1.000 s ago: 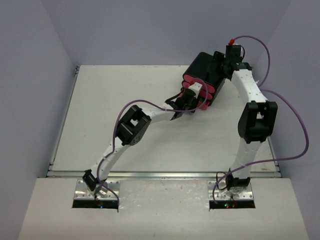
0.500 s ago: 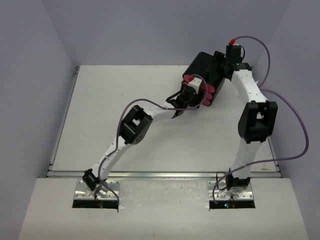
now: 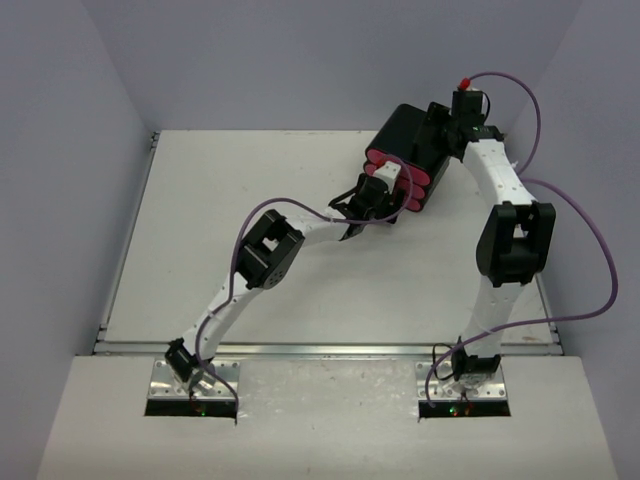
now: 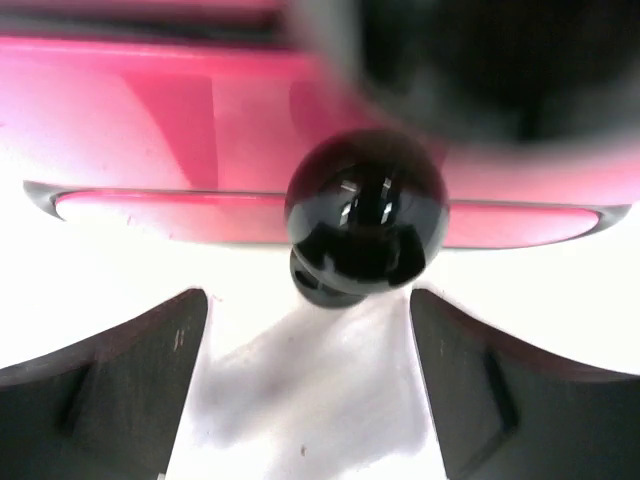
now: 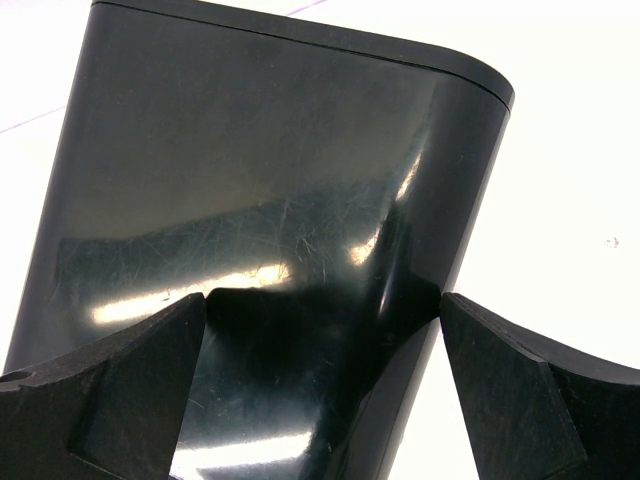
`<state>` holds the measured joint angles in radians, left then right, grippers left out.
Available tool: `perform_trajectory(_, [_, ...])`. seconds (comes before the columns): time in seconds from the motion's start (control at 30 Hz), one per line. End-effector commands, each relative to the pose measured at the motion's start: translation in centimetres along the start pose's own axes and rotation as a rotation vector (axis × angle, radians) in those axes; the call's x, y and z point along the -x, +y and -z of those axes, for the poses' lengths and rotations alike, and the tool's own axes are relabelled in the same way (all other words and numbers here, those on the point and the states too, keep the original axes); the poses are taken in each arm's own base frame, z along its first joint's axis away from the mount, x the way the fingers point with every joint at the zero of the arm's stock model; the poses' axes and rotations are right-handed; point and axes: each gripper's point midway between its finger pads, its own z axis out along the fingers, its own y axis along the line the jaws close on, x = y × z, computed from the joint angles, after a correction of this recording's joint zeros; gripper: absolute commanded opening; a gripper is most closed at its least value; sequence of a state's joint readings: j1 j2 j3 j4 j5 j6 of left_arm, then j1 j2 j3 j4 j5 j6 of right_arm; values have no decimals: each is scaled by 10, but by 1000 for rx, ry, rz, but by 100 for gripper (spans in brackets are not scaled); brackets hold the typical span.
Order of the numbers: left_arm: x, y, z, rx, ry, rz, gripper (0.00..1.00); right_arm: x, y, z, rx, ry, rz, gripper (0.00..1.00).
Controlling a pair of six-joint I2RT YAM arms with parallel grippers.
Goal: Organize the makeup
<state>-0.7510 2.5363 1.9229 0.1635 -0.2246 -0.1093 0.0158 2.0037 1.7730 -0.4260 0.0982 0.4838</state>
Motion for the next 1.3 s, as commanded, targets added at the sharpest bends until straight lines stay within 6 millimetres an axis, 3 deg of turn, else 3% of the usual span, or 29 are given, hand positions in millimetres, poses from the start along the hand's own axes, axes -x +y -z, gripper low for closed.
perform_trajectory(0.0, [41,-8,47,-71,-63,-52,81,-11,20,14,73,67,49,95])
perform_trajectory(0.03, [57,-12,59,-91,-87,-69,81,-6,22,18,80,56,55,96])
perform_trajectory(0.2, [96,-14,106,-138,-143,-139,84,32,22,56,104,-25,42,96])
perform_trajectory(0.3, [115,-2,135,-103,-142,-170,85,40,0,80,72,-29,17,97])
perform_trajectory(0.4, [138,28,171,-46,-146,-179,86,24,-25,104,24,21,-12,97])
perform_trajectory(0.47, [145,75,197,25,-134,-160,86,2,-62,116,-55,76,-67,98])
perform_trajectory(0.53, [140,108,211,83,-98,-145,86,-7,-87,132,-111,91,-104,98])
perform_trajectory(0.57, [137,144,227,152,-78,-121,86,-23,-106,139,-163,120,-125,99])
perform_trajectory(0.6, [130,166,236,201,-51,-110,86,-24,-120,150,-189,109,-151,99])
perform_trajectory(0.67, [122,222,263,330,-34,-69,86,-47,-137,155,-215,154,-198,99])
perform_trajectory(0.77, [86,280,298,459,23,5,86,-68,-161,164,-243,184,-310,99])
perform_trajectory(0.83, [72,327,338,580,16,72,86,-90,-167,165,-252,224,-337,99])
perform_trajectory(1.0, [17,365,390,734,26,127,86,-108,-166,164,-242,228,-340,99])
perform_trajectory(1.1, [-11,371,405,780,39,196,86,-106,-164,163,-224,199,-351,99])
perform_trajectory(1.27, [-34,371,421,801,36,255,86,-94,-158,167,-179,94,-348,99])
